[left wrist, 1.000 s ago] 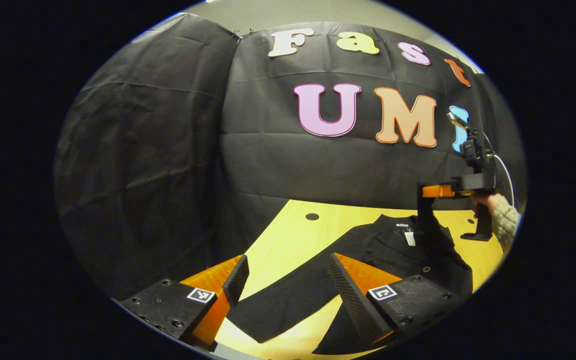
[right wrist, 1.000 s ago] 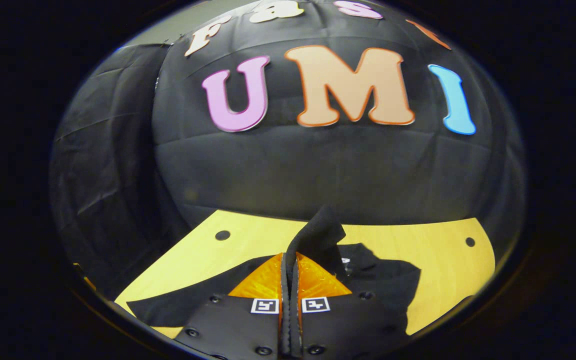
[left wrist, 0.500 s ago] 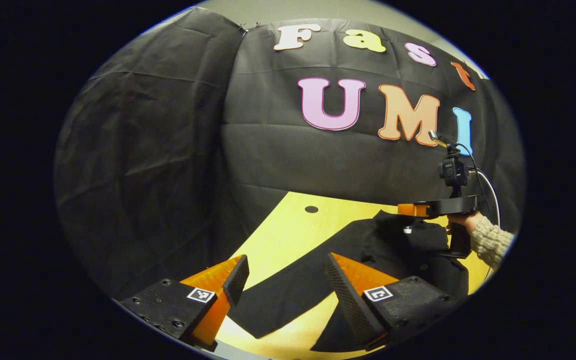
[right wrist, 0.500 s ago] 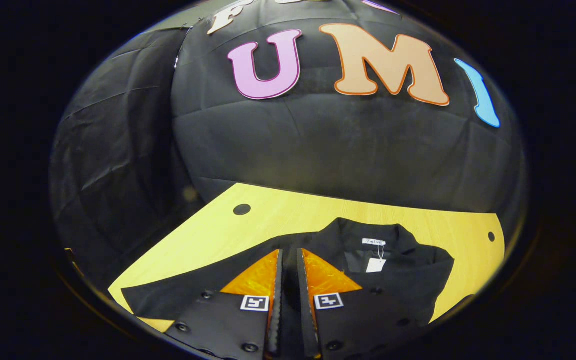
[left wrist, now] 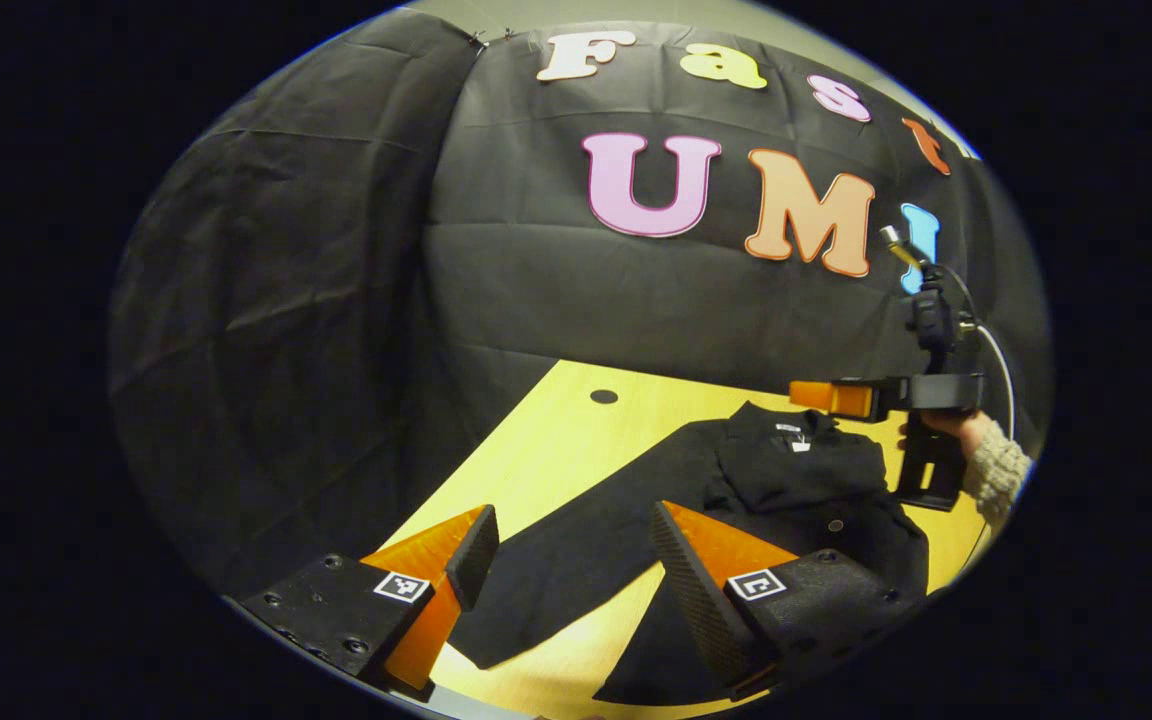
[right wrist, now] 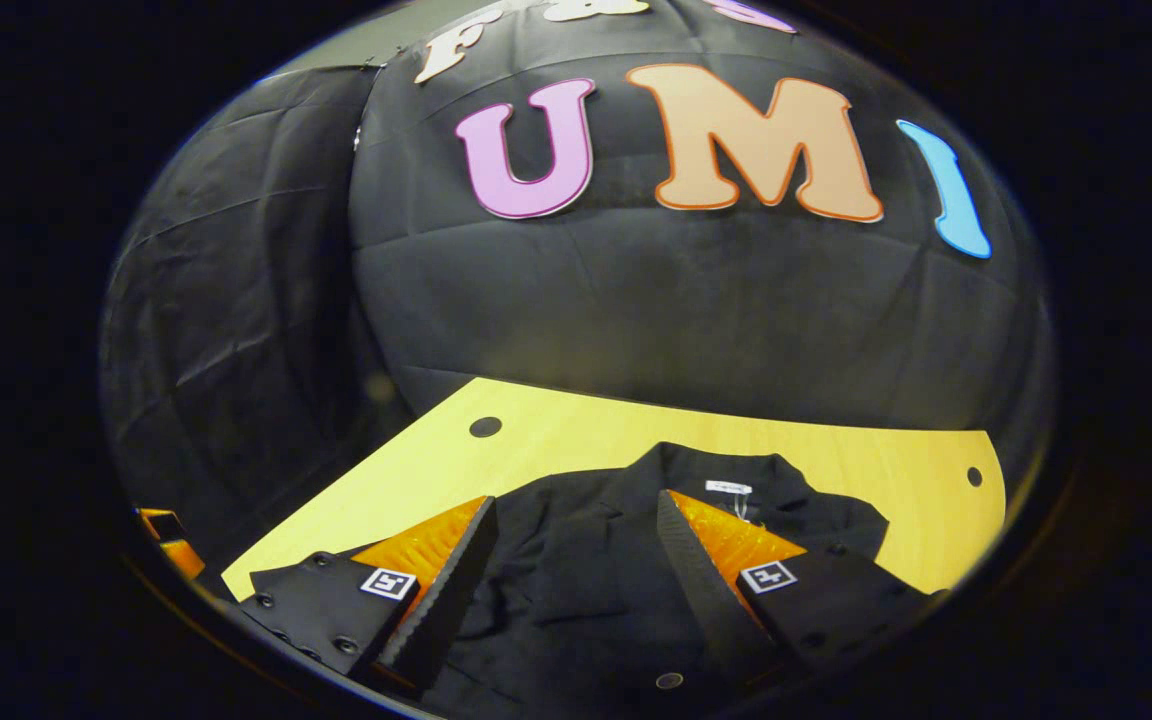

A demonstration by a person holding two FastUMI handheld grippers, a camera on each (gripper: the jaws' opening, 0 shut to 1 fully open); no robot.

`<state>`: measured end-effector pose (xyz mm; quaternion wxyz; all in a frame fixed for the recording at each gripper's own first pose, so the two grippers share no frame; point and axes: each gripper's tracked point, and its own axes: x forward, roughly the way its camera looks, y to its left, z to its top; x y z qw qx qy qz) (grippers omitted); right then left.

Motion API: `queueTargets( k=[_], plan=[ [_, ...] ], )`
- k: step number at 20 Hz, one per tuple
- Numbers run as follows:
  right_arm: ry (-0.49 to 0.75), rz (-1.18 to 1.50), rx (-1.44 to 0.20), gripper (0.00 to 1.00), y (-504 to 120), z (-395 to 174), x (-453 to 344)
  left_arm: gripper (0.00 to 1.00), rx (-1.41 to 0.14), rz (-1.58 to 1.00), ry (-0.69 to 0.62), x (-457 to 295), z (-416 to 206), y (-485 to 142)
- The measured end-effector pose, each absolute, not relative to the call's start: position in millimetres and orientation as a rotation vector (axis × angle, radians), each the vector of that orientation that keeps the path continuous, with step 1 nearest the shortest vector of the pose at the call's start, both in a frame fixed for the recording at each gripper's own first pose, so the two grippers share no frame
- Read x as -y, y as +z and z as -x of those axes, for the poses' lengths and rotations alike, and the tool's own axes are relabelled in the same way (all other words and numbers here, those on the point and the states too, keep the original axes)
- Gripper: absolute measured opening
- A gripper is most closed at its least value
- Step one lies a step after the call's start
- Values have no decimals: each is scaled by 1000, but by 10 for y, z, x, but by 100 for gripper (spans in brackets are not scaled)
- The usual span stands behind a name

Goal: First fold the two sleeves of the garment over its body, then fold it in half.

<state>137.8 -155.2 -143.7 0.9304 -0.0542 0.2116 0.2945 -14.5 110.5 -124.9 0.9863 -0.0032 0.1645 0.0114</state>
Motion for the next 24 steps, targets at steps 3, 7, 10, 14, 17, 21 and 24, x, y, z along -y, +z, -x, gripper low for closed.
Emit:
queueTargets(
  k=[3, 7, 10, 14, 17, 21, 24],
  plan=[
    [570, 46, -371, 100, -1123, -1260, 1860, 93, -393, 7, 45, -1136, 120, -1490],
    [516, 13, -269, 99, -689, -1151, 2370, 94, -472, 39, 106, -1289, 107, -1729],
    [432, 14, -211, 99, -454, -1044, 2859, 94, -531, 58, 162, -1417, 115, -1924],
    [302, 34, -146, 100, -272, -910, 3472, 94, -636, 49, 231, -1623, 152, -2247],
    [198, -7, -110, 98, -123, -805, 3902, 94, -697, 52, 267, -1743, 190, -2441],
    [79, -48, -79, 98, -26, -694, 4387, 94, -767, 60, 294, -1882, 276, -2655],
    [42, -40, -68, 100, -4, -583, 4561, 94, -813, 51, 315, -1932, 310, -2817]
  ],
)
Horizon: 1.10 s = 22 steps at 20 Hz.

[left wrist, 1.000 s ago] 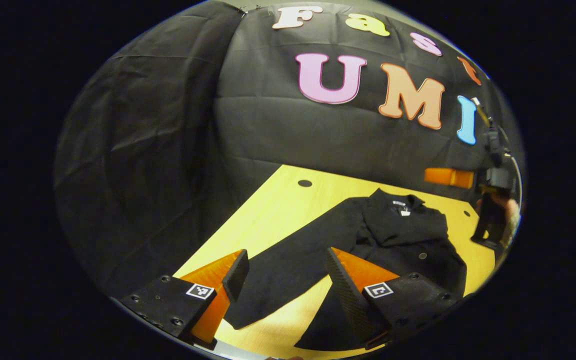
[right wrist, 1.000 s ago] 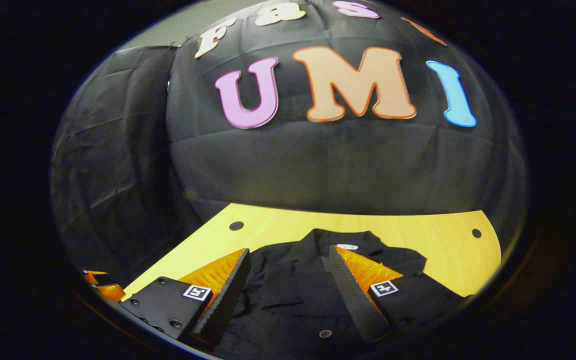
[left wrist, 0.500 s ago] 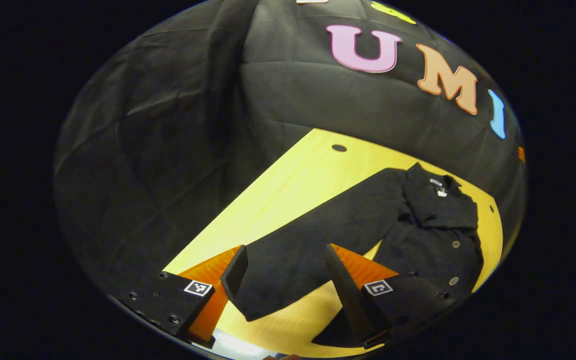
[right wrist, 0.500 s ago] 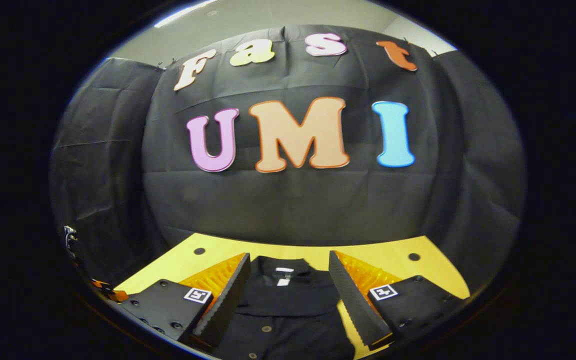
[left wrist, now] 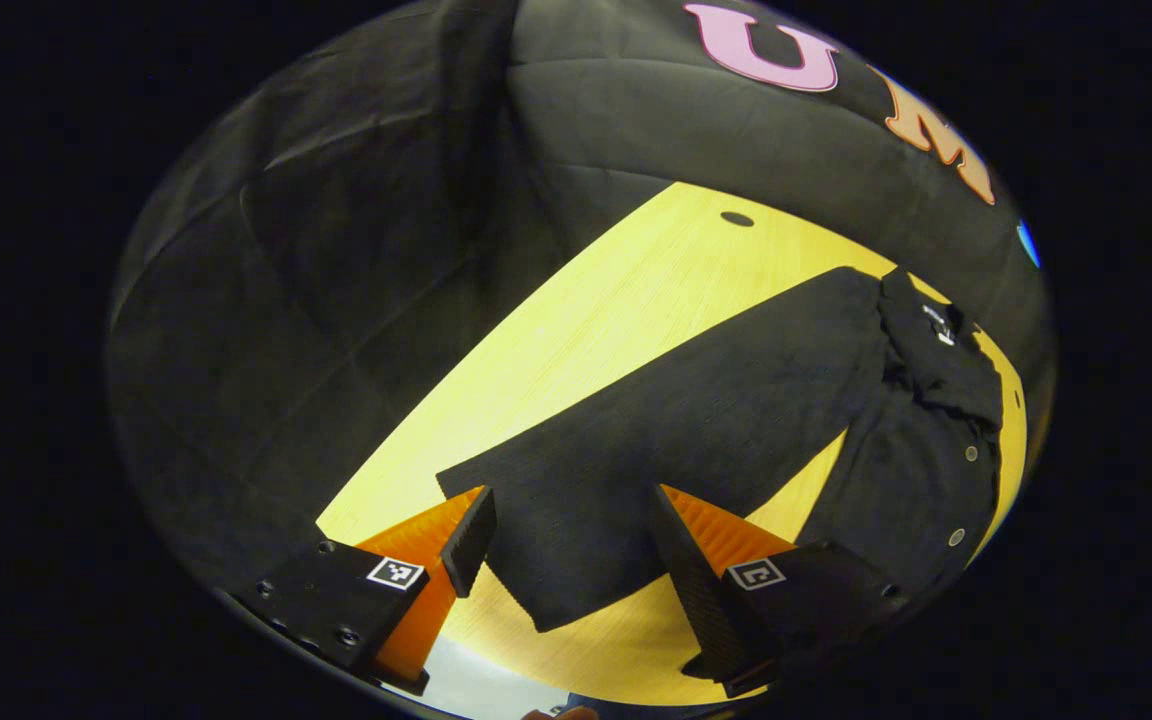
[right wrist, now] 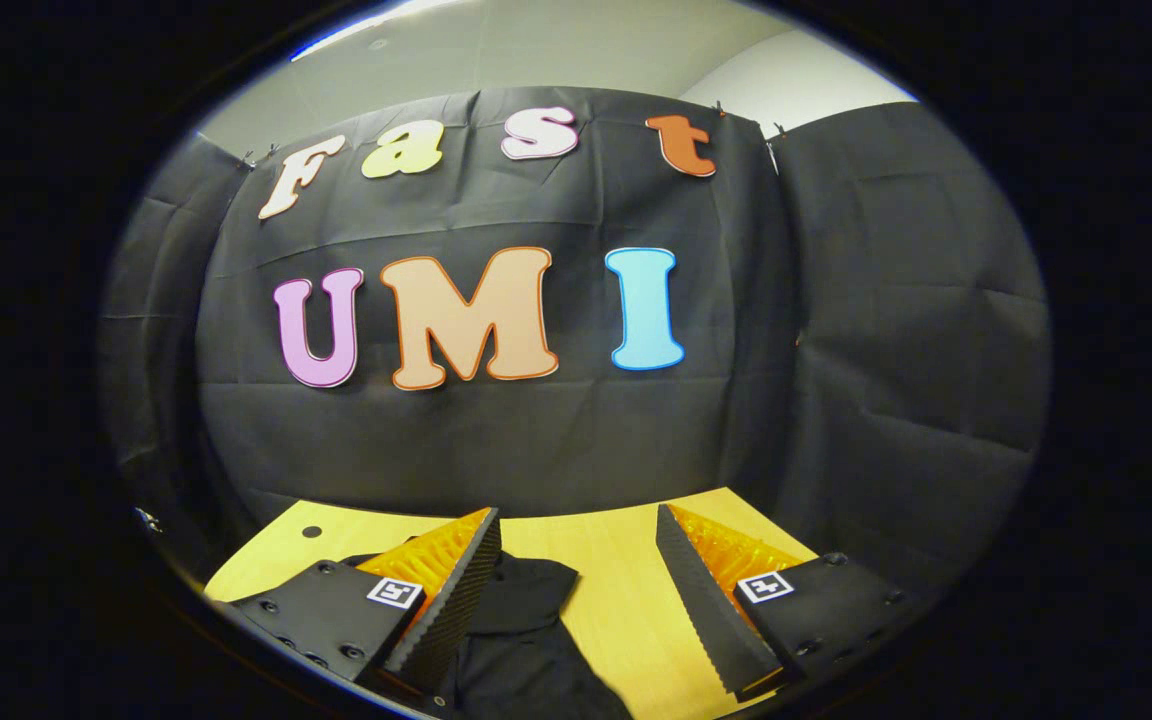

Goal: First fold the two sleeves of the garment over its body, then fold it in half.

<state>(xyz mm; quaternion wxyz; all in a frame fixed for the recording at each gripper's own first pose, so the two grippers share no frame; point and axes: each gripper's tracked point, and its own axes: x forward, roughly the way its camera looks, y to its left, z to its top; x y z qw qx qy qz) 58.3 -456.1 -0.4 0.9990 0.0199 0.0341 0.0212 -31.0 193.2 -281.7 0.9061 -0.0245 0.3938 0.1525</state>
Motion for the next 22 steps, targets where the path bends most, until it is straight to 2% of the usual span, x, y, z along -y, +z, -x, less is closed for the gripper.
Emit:
queueTargets(
  k=[1, 6, 7, 11, 14, 19, 21, 22],
  plan=[
    [35, -39, -61, 98, 13, -557, 4595, 95, -822, 47, 317, -1940, 299, -2849],
    [29, -59, -49, 100, 64, -549, 4630, 96, -862, -28, 300, -1938, 354, -3010],
    [23, -50, -45, 100, 88, -552, 4655, 96, -831, -39, 294, -1930, 304, -2963],
    [9, -22, -30, 100, 179, -561, 4705, 91, -834, 2, 296, -1931, 311, -3002],
    [5, -17, -34, 100, 148, -561, 4713, 91, -827, 93, 302, -1844, 305, -3008],
    [5, 0, -45, 98, 81, -535, 4682, 90, -820, 87, 281, -1852, 312, -3013],
    [2, -11, -45, 99, 70, -517, 4705, 85, -827, 74, 265, -1873, 329, -3008],
    [0, -21, -45, 99, 58, -526, 4714, 85, -829, 75, 256, -1866, 325, -3002]
  ],
)
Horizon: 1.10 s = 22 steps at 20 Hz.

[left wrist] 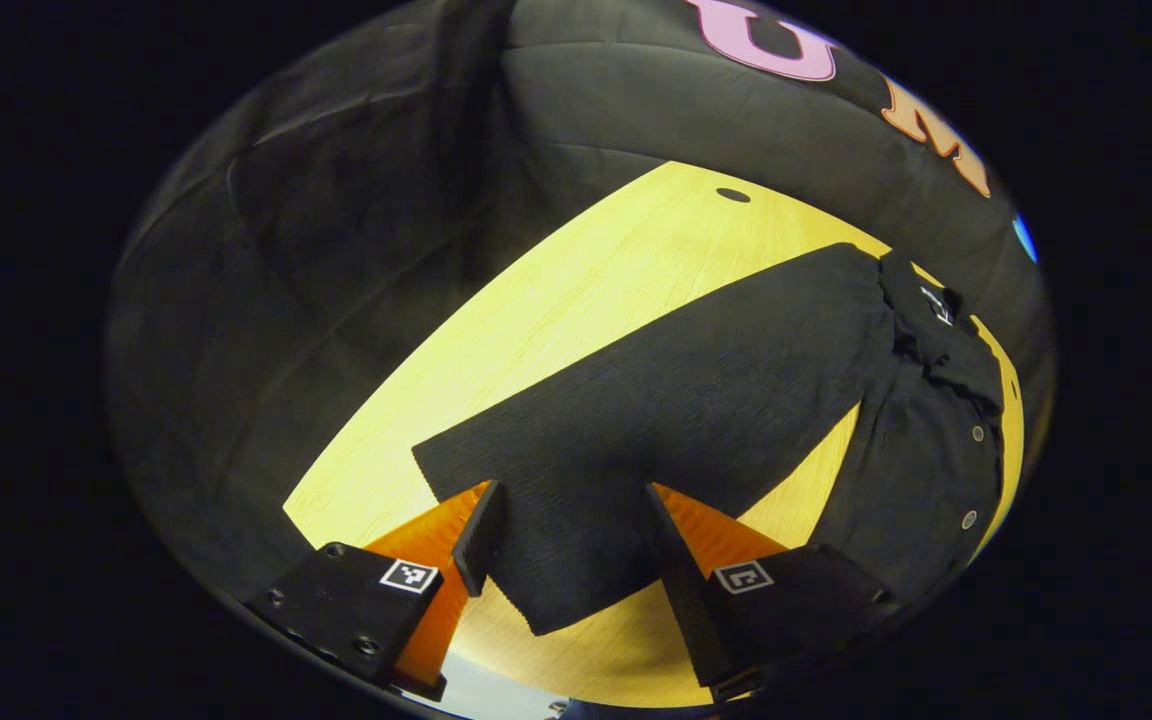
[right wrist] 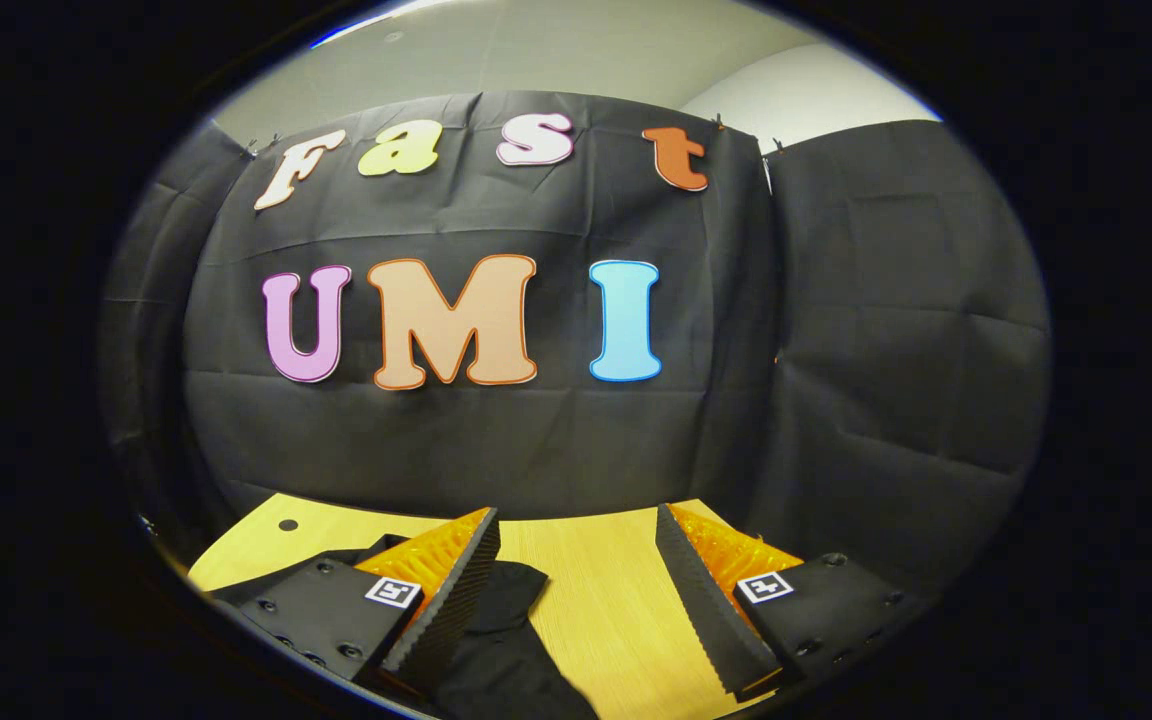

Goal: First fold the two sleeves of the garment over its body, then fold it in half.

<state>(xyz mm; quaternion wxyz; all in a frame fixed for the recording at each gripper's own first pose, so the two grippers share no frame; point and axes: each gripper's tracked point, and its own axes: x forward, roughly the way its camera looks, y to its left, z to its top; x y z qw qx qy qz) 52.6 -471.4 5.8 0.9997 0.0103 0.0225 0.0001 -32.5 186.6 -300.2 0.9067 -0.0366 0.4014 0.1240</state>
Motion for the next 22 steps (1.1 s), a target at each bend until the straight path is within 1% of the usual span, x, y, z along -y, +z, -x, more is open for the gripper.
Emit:
queueTargets(
  k=[1, 2, 5, 7, 9, 12, 16, 17, 18, 19, 22],
  plan=[
    [-4, -31, -42, 99, 62, -517, 4733, 77, -828, 80, 253, -1864, 323, -3000],
    [-8, -40, -39, 98, 56, -502, 4757, 73, -825, 83, 252, -1856, 319, -3011],
    [-26, -50, -38, 99, 38, -443, 4846, 19, -785, 157, 293, -1846, 291, -2979],
    [-34, -51, -41, 99, 2, -398, 4905, 4, -799, 165, 298, -1833, 312, -3001],
    [-47, -41, -49, 99, -58, -357, 4959, 0, -808, 158, 308, -1859, 296, -3001],
    [-58, -41, -80, 99, -178, -293, 5065, 0, -801, 168, 323, -1853, 275, -2984],
    [-58, -64, -116, 99, -334, -214, 5229, 0, -811, 244, 337, -1814, 264, -2908],
    [-57, -67, -124, 98, -369, -198, 5283, 0, -798, 263, 327, -1780, 240, -2813],
    [-56, -69, -131, 100, -401, -188, 5341, 0, -772, 279, 310, -1700, 200, -2659],
    [-57, -69, -137, 98, -431, -179, 5411, 0, -745, 288, 292, -1621, 142, -2512],
    [-50, -69, -160, 98, -534, -196, 5596, 0, -659, 242, 229, -1261, -183, -2087]
  ],
)
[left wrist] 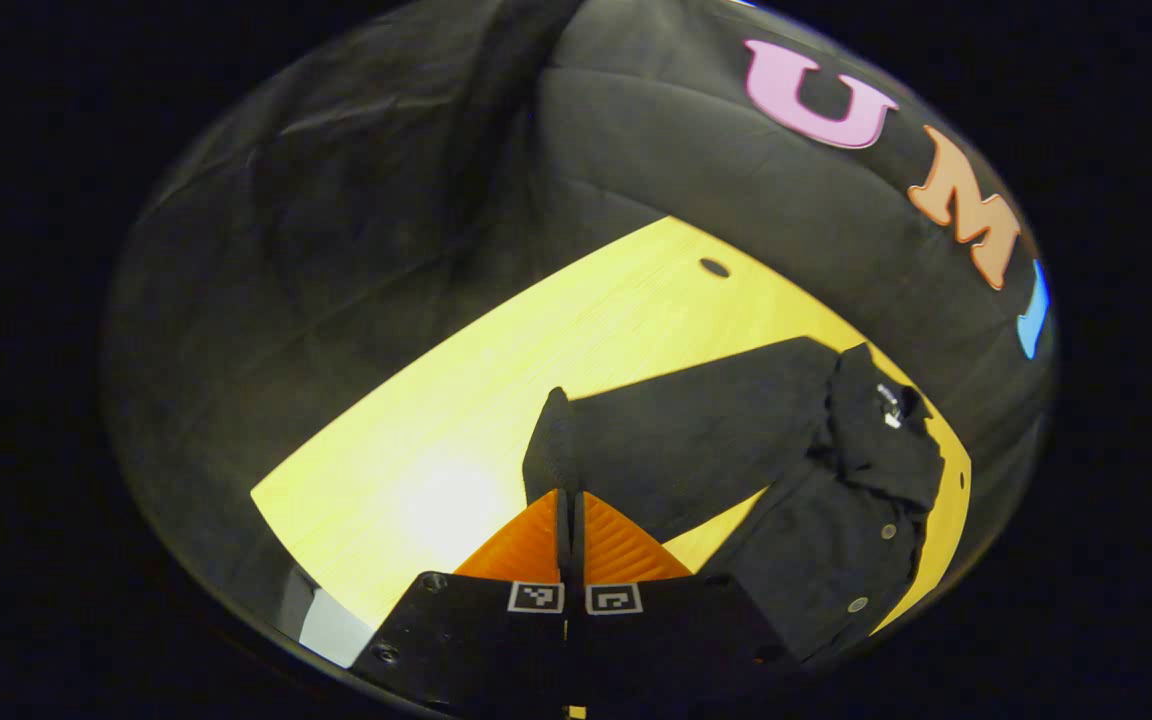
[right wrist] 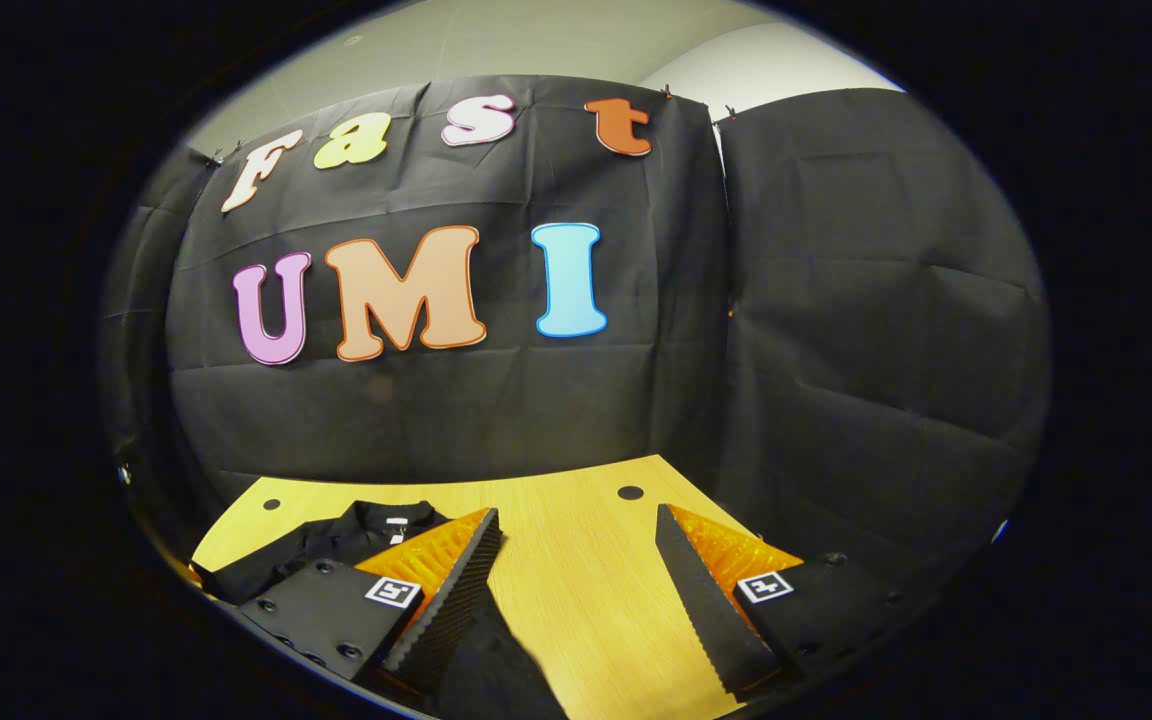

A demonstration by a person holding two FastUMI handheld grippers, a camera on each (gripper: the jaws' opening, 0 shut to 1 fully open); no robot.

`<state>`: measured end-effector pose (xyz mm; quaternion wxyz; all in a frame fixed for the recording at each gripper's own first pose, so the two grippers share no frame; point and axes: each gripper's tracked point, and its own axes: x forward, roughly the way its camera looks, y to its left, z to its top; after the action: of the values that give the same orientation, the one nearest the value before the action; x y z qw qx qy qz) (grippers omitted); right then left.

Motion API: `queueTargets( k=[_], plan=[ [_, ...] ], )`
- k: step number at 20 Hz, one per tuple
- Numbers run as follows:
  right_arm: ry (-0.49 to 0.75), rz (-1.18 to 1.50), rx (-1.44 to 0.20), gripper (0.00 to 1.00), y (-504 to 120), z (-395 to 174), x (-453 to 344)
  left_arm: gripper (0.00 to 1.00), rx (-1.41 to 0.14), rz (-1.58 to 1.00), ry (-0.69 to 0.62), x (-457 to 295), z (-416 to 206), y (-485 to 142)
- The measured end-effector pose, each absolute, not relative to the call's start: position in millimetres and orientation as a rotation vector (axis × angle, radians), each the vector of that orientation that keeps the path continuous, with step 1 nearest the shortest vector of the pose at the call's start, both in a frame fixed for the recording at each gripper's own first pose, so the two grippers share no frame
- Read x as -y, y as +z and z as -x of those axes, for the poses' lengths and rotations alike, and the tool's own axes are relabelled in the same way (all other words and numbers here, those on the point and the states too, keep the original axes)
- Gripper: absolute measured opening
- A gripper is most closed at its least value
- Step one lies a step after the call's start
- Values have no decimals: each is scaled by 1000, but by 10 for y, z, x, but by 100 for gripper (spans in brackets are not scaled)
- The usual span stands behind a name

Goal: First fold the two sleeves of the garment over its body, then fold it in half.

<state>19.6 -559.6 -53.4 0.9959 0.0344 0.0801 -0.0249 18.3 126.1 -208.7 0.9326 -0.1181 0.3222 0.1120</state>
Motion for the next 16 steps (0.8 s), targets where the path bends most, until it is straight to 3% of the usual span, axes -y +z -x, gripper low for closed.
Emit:
queueTargets(
  k=[10, 12, 16],
  plan=[
    [17, -135, -208, 98, -680, -435, 6106, 0, -399, 118, -114, 829, -1190, -850],
    [23, -134, -203, 95, -684, -474, 6207, 0, -375, 93, -175, 1275, -1276, -729],
    [32, -136, -224, 98, -800, -482, 6374, 0, -360, 27, -296, 2167, -1433, -784]
  ],
)
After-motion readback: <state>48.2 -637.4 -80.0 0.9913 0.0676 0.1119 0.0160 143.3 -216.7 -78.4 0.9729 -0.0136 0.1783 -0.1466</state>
